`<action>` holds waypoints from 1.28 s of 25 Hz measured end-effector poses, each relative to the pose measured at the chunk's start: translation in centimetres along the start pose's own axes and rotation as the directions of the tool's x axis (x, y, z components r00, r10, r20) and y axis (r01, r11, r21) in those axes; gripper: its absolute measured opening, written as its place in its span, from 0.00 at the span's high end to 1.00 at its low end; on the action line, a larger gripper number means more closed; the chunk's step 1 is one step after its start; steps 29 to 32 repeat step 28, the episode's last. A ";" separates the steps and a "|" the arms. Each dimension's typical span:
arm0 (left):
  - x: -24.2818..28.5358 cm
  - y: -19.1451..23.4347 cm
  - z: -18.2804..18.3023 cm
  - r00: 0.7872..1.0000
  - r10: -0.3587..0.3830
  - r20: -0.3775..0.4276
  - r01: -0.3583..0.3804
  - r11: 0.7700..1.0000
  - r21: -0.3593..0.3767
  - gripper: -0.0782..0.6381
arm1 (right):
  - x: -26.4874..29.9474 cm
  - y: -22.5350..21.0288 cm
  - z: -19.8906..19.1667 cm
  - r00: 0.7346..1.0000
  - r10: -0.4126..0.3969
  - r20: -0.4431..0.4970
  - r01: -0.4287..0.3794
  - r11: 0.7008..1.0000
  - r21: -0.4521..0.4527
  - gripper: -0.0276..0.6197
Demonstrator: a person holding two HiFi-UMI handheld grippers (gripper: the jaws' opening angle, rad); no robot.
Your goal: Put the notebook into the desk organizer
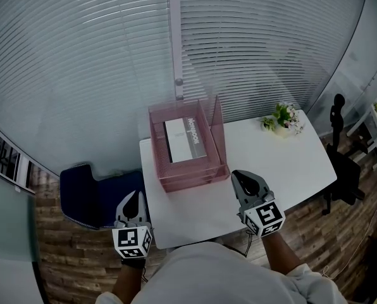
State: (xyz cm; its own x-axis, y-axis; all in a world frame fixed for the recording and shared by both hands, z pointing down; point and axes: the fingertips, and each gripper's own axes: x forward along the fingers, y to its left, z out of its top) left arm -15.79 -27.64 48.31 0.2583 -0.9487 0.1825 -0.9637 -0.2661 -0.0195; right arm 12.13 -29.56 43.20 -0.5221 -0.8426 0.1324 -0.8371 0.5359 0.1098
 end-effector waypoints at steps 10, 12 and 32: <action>0.0 -0.9 -0.3 1.000 -0.006 -0.010 0.006 1.000 0.006 0.88 | -1.1 -0.4 -1.0 1.000 -0.013 0.004 0.012 0.999 0.043 0.94; 0.1 -1.0 -0.3 1.000 -0.006 -0.012 0.006 1.000 0.007 0.88 | -1.0 -0.4 -1.1 1.000 -0.011 0.005 0.010 0.999 0.046 0.94; -0.6 -1.2 -0.7 1.000 0.005 -0.018 -0.005 1.000 0.006 0.88 | -0.9 -0.1 -1.1 1.000 0.005 0.004 -0.006 0.999 0.040 0.94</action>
